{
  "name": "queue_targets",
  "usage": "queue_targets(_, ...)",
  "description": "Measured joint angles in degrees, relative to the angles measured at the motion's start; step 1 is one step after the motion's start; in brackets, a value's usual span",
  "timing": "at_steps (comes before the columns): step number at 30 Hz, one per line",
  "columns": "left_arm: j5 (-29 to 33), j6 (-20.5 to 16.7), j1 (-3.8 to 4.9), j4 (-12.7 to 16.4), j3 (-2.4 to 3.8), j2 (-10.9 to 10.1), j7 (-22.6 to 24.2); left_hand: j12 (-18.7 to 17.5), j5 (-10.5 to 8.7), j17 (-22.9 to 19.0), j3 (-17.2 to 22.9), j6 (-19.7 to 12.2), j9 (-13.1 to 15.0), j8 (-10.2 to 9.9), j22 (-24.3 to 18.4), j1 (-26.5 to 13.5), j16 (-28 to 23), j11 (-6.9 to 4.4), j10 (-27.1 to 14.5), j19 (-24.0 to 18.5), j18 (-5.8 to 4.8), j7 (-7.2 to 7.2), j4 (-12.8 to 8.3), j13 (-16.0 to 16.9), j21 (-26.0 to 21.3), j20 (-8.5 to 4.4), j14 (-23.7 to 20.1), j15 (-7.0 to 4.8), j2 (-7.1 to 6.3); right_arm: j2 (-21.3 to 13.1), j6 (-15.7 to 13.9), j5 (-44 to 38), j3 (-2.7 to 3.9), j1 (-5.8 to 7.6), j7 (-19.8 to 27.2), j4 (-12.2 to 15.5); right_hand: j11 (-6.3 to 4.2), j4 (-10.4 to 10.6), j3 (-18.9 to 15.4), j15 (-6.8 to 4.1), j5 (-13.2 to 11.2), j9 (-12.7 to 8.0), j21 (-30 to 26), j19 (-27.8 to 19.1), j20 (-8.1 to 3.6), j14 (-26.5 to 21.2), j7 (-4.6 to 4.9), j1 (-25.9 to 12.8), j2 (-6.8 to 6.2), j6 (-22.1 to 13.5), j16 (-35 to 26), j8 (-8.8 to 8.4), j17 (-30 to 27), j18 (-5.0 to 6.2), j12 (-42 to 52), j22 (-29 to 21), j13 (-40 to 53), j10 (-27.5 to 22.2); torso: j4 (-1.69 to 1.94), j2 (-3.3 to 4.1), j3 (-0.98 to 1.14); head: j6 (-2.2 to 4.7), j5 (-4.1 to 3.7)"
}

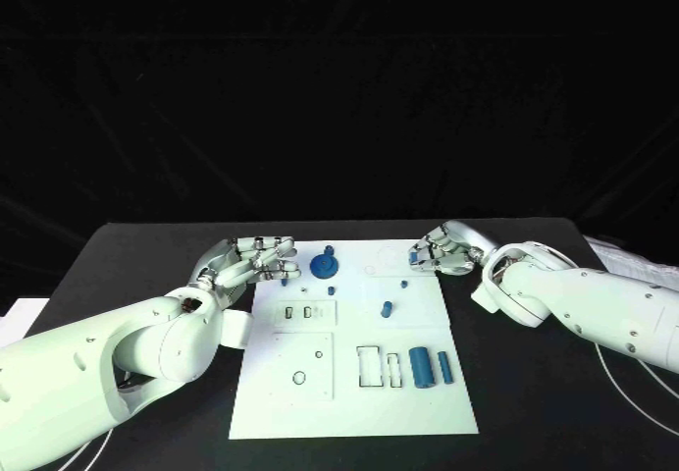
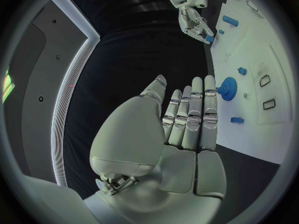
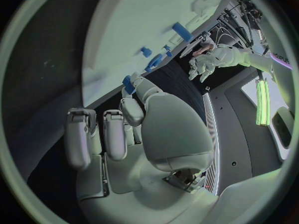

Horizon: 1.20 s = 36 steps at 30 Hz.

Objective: Assemble the parts on the task board

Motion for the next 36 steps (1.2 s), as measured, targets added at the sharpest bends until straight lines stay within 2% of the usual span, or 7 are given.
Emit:
queue_targets(6,0.0,0.0,0.0,-0.9,-0.01,0.2,-0.1,0.0,0.0,0.0,0.0,0.0,0.0,0.0,0.0,0.0,0.0,0.0,0.0,0.0,0.0,0.0,0.0,0.0,0.0,0.0,0.0,0.0,0.0,0.5,-0.2,-0.3,0.09,1.33,-3.4,5.7,-0.05,0.0,0.0,0.0,0.1,0.0,0.0,0.2,-0.2,0.0,-0.01,0.1,0.07,0.0,0.0,0.0,0.0,0.0,0.0,0.0,0.0,-0.1,0.03,-0.07,-0.03,0.14,0.18)
queue_targets(15,0.4,0.0,0.01,-1.9,-0.01,0.6,-0.2,0.0,0.0,0.0,0.2,0.0,0.0,0.0,0.0,0.0,0.0,0.0,0.0,0.0,0.0,0.0,-0.2,0.0,0.0,0.0,0.0,0.0,0.0,5.4,-0.4,-6.8,-0.21,1.62,-10.4,11.0,-0.05,-0.2,0.2,0.0,0.7,0.0,0.0,0.2,-0.19,0.0,-0.01,0.2,0.17,0.0,0.0,0.0,0.0,0.0,-0.5,0.0,-0.4,-0.1,0.1,-0.21,-0.19,-0.2,1.29)
queue_targets(20,0.8,0.1,0.01,-2.2,-0.01,0.8,-0.2,0.0,0.0,0.0,0.2,0.0,0.0,0.0,0.0,0.0,0.0,0.0,0.0,0.0,0.0,0.0,-0.2,0.0,0.0,0.0,0.0,0.0,0.0,8.4,-0.4,-12.0,-0.9,1.39,-15.3,11.8,-0.05,0.0,0.5,0.0,0.7,0.0,0.0,0.2,-0.19,0.0,-0.02,0.1,0.4,0.0,0.0,-0.01,0.0,0.0,-0.8,0.0,-0.6,-0.1,0.16,-0.23,-0.29,-0.32,1.66)
queue_targets(26,1.2,0.1,0.02,-2.4,-0.01,1.0,-0.2,0.0,0.0,0.0,0.2,0.0,0.0,0.0,0.0,0.0,0.0,0.0,0.0,0.0,0.0,0.0,-0.2,0.0,0.0,0.0,0.0,0.0,0.0,11.7,0.2,-17.6,-1.41,0.42,-19.9,11.9,-0.25,0.0,0.5,0.01,0.6,0.0,0.0,0.2,-0.19,0.0,-0.02,-0.2,0.64,0.0,0.0,-0.18,0.0,0.0,-1.3,0.0,-0.9,-0.4,0.2,-0.19,-0.26,-0.52,2.25)
queue_targets(36,1.4,0.0,0.03,-2.5,-0.01,1.1,-0.2,0.0,0.0,0.1,0.2,0.0,0.0,0.0,0.0,0.0,0.0,0.0,0.0,0.0,0.0,0.0,-0.2,0.0,0.0,0.0,0.0,0.0,0.0,14.6,1.0,-22.9,-1.83,-0.74,-23.3,11.6,-0.09,0.0,0.5,0.01,0.3,0.0,0.0,0.2,-0.19,0.0,-0.02,-0.4,0.82,0.0,-0.2,-0.47,0.0,0.0,-1.3,0.0,-1.0,-0.5,0.1,-0.13,-0.18,-1.01,3.04)
